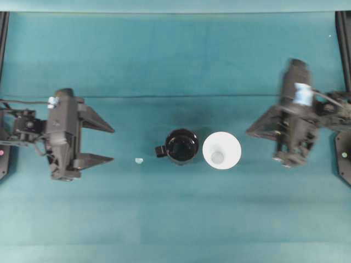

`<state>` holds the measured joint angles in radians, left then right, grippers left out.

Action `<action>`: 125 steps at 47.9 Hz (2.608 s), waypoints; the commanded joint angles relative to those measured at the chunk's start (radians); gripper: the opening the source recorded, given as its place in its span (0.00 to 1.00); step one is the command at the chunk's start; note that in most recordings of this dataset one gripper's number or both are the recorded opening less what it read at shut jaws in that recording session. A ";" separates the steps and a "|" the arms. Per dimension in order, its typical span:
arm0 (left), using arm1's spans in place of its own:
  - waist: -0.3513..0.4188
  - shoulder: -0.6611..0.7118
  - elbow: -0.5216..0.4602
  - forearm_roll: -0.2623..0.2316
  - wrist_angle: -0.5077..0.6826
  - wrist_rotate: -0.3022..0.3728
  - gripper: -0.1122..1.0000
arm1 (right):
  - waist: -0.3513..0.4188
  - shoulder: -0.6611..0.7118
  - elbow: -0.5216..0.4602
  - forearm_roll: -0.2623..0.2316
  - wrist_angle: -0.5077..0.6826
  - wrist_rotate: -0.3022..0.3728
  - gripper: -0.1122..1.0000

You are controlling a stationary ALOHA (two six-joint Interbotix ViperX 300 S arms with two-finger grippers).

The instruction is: Put the paper cup into the moved cup holder.

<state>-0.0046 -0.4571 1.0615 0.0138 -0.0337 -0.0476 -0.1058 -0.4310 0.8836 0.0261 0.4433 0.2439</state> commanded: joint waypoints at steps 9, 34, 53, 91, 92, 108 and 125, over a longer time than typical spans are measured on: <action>-0.003 -0.057 0.018 0.002 -0.002 -0.002 0.85 | -0.009 0.155 -0.169 0.002 0.150 0.026 0.45; -0.003 -0.057 0.018 0.000 -0.002 -0.002 0.85 | -0.009 0.331 -0.242 0.002 0.193 0.066 0.96; -0.003 -0.054 0.018 0.002 -0.002 -0.002 0.85 | -0.023 0.428 -0.259 -0.003 0.190 0.086 0.96; 0.005 -0.052 0.018 0.000 -0.002 -0.002 0.85 | -0.038 0.308 -0.328 0.003 0.351 0.087 0.12; 0.003 -0.052 0.018 0.000 -0.002 -0.003 0.85 | -0.040 0.302 -0.334 0.003 0.364 0.087 0.12; 0.005 -0.052 0.020 0.000 -0.002 -0.003 0.85 | -0.048 0.302 -0.522 0.003 0.433 0.086 0.12; 0.003 -0.052 0.018 0.000 -0.002 -0.003 0.85 | -0.023 0.445 -0.658 0.003 0.436 0.081 0.12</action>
<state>-0.0015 -0.5062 1.0907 0.0123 -0.0307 -0.0476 -0.1350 0.0000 0.2577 0.0276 0.8790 0.3221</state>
